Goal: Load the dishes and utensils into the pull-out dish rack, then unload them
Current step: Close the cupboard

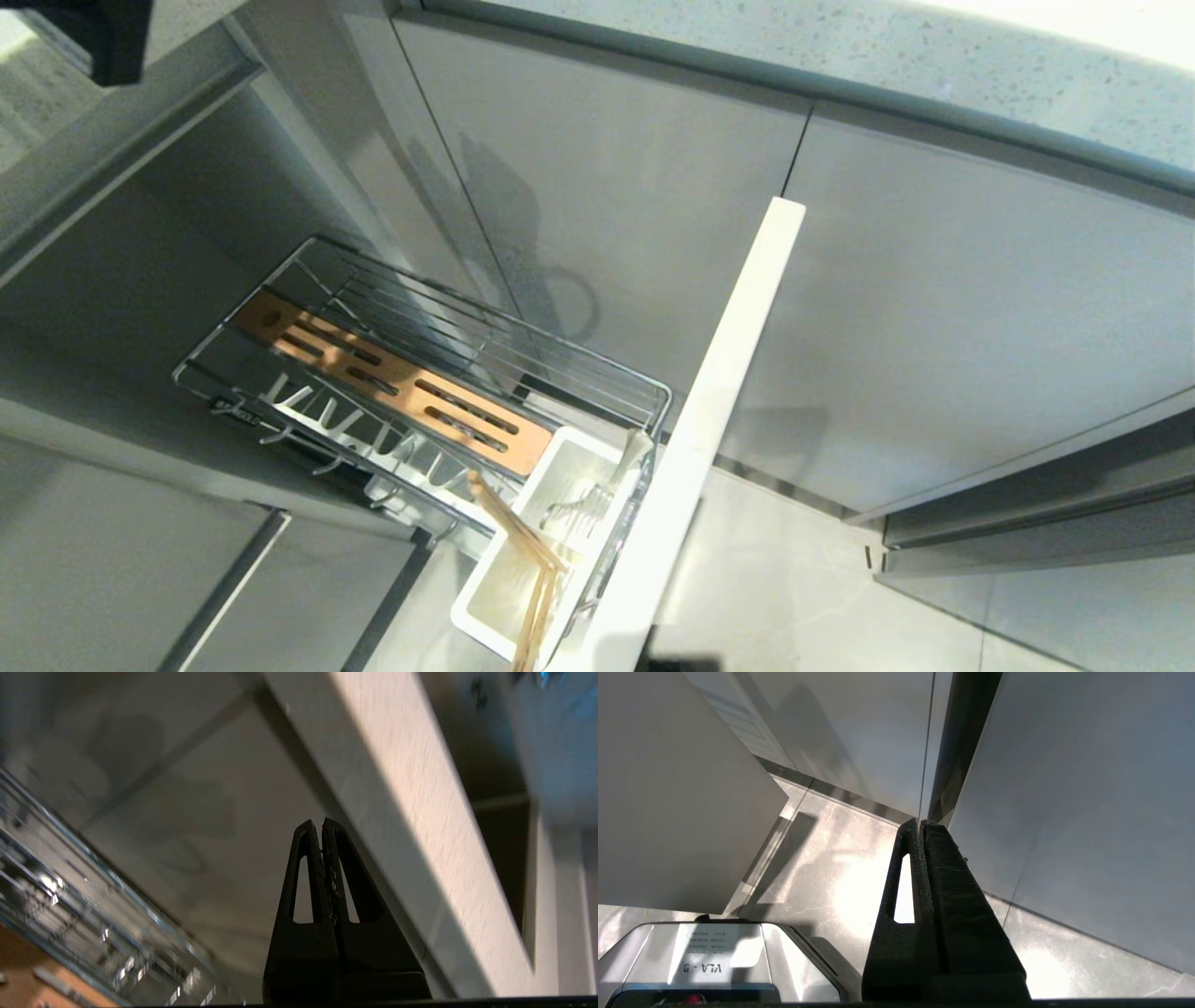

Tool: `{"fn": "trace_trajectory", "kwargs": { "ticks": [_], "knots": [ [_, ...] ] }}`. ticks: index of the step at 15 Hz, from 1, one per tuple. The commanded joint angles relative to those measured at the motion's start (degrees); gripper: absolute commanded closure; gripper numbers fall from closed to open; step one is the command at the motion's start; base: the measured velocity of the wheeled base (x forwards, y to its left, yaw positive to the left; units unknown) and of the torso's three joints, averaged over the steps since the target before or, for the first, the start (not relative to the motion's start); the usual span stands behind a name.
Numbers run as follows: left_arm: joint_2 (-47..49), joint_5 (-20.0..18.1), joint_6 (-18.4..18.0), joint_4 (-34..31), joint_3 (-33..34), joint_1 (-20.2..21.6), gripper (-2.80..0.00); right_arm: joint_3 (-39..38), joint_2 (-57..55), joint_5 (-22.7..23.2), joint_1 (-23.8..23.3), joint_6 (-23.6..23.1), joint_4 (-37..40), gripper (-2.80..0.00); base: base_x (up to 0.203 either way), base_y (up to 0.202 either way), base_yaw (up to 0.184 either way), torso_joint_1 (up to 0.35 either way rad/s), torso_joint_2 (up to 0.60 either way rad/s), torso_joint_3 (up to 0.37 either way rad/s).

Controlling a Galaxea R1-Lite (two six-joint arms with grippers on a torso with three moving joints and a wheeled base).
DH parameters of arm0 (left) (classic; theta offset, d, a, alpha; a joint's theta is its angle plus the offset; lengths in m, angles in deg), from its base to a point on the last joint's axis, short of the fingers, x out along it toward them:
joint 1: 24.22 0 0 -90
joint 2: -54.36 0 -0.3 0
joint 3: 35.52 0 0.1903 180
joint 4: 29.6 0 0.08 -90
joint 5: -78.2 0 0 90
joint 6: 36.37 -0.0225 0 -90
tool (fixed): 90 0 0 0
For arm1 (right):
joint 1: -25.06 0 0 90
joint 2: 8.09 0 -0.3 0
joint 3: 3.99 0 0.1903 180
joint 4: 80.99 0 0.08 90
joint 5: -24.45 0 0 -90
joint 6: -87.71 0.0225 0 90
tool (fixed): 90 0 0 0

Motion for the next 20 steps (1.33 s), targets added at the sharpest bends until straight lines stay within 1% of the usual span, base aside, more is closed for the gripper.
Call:
{"fn": "trace_trajectory", "kwargs": {
  "ticks": [1, 3, 5, 8, 9, 10, 13, 14, 16, 18, 20],
  "knots": [
    [3.43, 0.17, 1.56, -3.56, -0.27, -4.33, 0.0, -0.09, -0.05, 0.01, 0.02, 0.01, 0.0, 0.0, 0.0, 0.0, 0.0, 0.0, 0.0, 0.0],
    [5.0, -0.04, 4.41, -7.98, -1.89, -7.38, 0.0, -0.09, -0.05, 0.01, 0.02, 0.01, 0.0, 0.0, 0.0, 0.0, 0.0, 0.0, 0.0, 0.0],
    [6.55, -0.28, 7.26, -14.42, -4.07, -11.78, 0.0, -0.09, -0.05, 0.01, 0.0, 0.01, 0.0, 0.0, 0.0, 0.0, 0.0, 0.0, 0.0, 0.0],
    [7.96, -1.21, 10.49, -21.79, -6.8, -18.85, 0.0, -0.09, -0.05, 0.01, 0.02, 0.01, 0.0, 0.0, 0.0, 0.0, 0.0, 0.0, 0.0, 0.0],
    [8.54, -1.88, 11.94, -24.58, -8.12, -20.45, 0.0, -0.09, -0.05, 0.01, 0.02, 0.01, 0.0, 0.0, 0.0, 0.0, 0.0, 0.0, 0.0, 0.0],
    [8.93, -2.81, 12.9, -25.94, -9.03, -21.53, 0.0, -0.09, -0.05, 0.01, 0.02, 0.01, 0.0, 0.0, 0.0, 0.0, 0.0, 0.0, 0.0, 0.0],
    [9.17, -5.18, 14.39, -26.09, -9.82, -25.72, 0.0, -0.09, -0.05, 0.01, 0.02, 0.01, 0.0, 0.0, 0.0, 0.0, 0.0, 0.0, 0.0, 0.0],
    [9.12, -7.11, 15.05, -26.09, -10.06, -26.51, 0.0, -0.09, -0.05, 0.01, 0.02, 0.01, 0.0, 0.0, 0.0, 0.0, 0.0, 0.0, 0.0, 0.0],
    [8.8, -10.21, 16.47, -26.13, -10.58, -27.46, 0.0, -0.09, -0.05, 0.01, 0.02, 0.01, 0.0, 0.0, 0.0, 0.0, 0.0, 0.0, 0.0, 0.0],
    [8.49, -14.46, 17.12, -26.66, -10.66, -27.72, 0.0, -0.09, -0.05, 0.01, 0.02, 0.01, 0.0, 0.0, 0.0, 0.0, 0.0, 0.0, 0.0, 0.0],
    [8.38, -17.3, 17.69, -28.19, -10.75, -28.09, 0.0, -0.09, -0.05, 0.01, 0.02, 0.01, 0.0, 0.0, 0.0, 0.0, 0.0, 0.0, 0.0, 0.0]
  ]
}}
